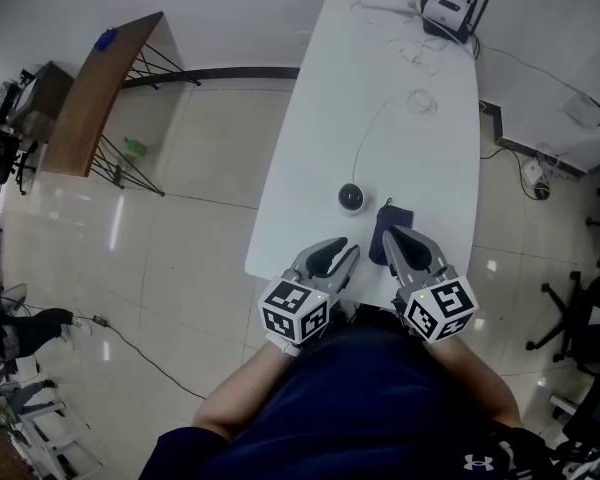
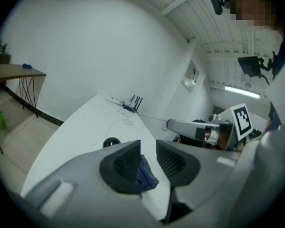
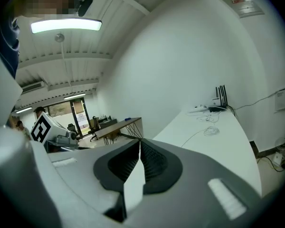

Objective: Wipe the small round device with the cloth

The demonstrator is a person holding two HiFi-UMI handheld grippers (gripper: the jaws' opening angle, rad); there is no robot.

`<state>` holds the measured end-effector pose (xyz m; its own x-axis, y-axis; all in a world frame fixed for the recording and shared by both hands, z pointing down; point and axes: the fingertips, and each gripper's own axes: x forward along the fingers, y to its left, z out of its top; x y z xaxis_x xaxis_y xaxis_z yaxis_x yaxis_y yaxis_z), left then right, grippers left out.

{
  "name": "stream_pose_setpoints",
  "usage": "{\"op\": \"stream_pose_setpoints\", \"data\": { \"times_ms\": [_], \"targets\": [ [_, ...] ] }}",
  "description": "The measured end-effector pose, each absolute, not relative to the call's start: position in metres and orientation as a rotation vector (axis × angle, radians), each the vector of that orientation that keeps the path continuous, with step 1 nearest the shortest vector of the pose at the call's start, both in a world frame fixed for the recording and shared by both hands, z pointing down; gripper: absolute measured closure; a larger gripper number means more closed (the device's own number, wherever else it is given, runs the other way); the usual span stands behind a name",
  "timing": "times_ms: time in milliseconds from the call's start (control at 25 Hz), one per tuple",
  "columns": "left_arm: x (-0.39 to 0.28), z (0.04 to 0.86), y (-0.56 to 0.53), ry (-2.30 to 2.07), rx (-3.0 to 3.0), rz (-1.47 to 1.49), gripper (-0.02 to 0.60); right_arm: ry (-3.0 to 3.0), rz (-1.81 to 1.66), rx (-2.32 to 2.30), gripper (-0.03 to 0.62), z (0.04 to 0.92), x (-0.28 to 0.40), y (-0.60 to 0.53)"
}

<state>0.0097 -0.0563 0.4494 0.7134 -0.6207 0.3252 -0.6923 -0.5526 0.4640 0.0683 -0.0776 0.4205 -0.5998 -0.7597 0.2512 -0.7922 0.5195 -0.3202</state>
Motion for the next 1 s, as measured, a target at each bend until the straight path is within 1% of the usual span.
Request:
{"op": "stream_pose_setpoints", "data": {
  "times_ms": [640, 1000],
  "targets": [
    [0.016, 0.428, -0.055, -1.019, 2.452, 0.168, 0.486, -2.707, 0.441, 1.386, 0.58, 0.404, 0.065, -0.079],
    [0.014, 0.429, -0.057, -1.026, 2.451, 0.158, 0.485, -2.715, 0.405, 1.38, 0.58, 0.402, 0.062, -0.078]
  ]
}}
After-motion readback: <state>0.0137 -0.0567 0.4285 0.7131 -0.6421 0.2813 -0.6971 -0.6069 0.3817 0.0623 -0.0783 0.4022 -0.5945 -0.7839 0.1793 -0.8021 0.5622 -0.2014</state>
